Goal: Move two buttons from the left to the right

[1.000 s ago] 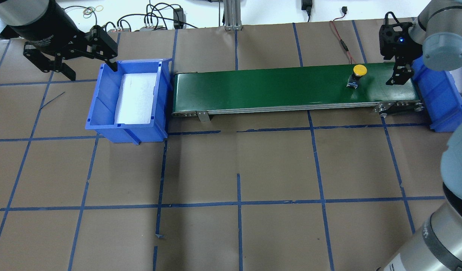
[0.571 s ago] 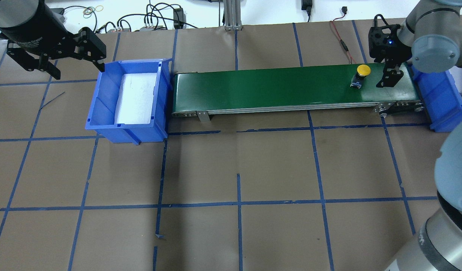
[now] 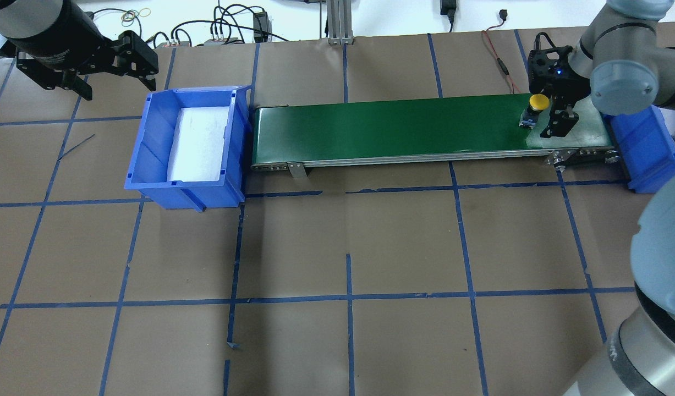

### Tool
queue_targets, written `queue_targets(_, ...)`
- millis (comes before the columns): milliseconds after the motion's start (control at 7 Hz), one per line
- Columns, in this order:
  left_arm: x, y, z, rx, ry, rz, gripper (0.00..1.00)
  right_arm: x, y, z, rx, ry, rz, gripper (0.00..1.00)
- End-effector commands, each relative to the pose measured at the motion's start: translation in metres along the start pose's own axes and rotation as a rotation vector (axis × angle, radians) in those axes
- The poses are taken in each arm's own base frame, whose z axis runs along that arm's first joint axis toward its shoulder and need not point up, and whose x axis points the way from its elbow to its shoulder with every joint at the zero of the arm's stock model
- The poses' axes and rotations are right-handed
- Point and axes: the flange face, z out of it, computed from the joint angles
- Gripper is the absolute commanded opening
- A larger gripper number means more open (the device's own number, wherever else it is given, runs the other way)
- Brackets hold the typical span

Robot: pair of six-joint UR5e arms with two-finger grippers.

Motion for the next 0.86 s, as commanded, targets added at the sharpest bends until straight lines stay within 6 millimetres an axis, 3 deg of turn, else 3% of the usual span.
queue_targets(0, 0.000, -0.002, 0.005, -0.004, -0.003, -0.006, 1.00, 0.000, 0.000, 0.001, -0.002, 0.001, -0.002, 1.00)
queue_targets(286, -0.009, -0.002, 0.015, -0.027, -0.087, -0.038, 1.00, 0.001, 0.000, 0.000, -0.004, 0.007, 0.004, 1.00)
queue_targets(571, -0.012, -0.002, 0.013, -0.015, -0.152, -0.077, 1.00, 0.002, 0.001, -0.003, -0.012, 0.015, -0.003, 0.68)
queue_targets(714, -0.014, -0.002, 0.013, -0.014, -0.151, -0.076, 1.00, 0.003, 0.001, -0.003, -0.013, 0.016, -0.004, 0.40)
